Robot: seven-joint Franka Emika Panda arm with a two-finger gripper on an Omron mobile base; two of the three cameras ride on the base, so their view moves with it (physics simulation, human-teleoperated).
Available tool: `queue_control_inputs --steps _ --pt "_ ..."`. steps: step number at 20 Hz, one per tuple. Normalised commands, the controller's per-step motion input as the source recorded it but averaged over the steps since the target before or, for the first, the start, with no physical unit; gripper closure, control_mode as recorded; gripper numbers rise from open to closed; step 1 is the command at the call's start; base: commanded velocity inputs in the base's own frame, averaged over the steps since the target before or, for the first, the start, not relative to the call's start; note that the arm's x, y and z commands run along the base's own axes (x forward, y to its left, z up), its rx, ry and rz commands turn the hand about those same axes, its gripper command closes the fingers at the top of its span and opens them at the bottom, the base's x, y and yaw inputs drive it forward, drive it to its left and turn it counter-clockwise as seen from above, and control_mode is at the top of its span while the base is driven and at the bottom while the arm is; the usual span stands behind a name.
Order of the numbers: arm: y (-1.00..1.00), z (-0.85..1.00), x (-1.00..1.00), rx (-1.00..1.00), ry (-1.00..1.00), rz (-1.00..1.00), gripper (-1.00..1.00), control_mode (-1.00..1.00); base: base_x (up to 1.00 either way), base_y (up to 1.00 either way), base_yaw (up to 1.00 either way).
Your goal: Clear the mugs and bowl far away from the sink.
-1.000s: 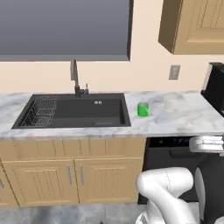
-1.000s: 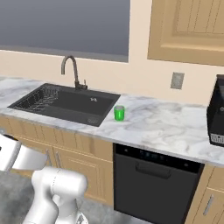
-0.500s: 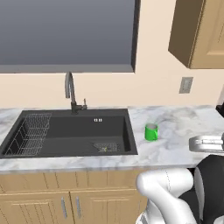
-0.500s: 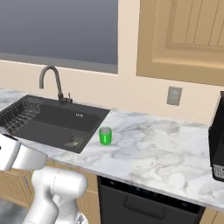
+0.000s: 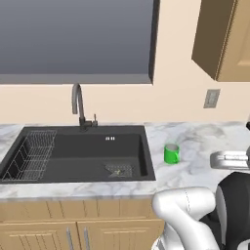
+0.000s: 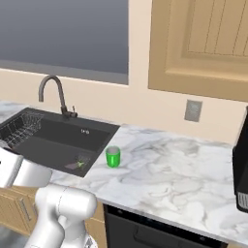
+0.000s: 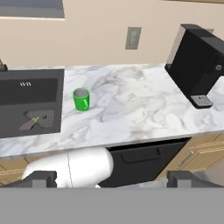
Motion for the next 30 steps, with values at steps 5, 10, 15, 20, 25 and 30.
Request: queue_control_inputs --steps 5,10,15,20,25,30 --pt "0.0 0.0 0.0 0.0 0.0 0.0 -1.0 1.0 0.29 -0.28 0.23" --pt "0.0 0.0 0.0 0.0 0.0 0.0 -1.0 1.0 0.27 -0.39 0.32" --pt "0.0 0.0 0.0 0.0 0.0 0.0 -1.0 1.0 0.38 -0.34 0.25" --pt "0.0 0.0 0.0 0.0 0.0 0.0 -1.0 1.0 0.48 -0.26 0.19" --pt "0.0 0.0 0.0 0.0 0.0 0.0 -1.0 1.0 0.66 -0.24 0.01" --pt "0.0 0.0 0.0 0.0 0.0 0.0 -1.0 1.0 0.58 -0.3 0.0"
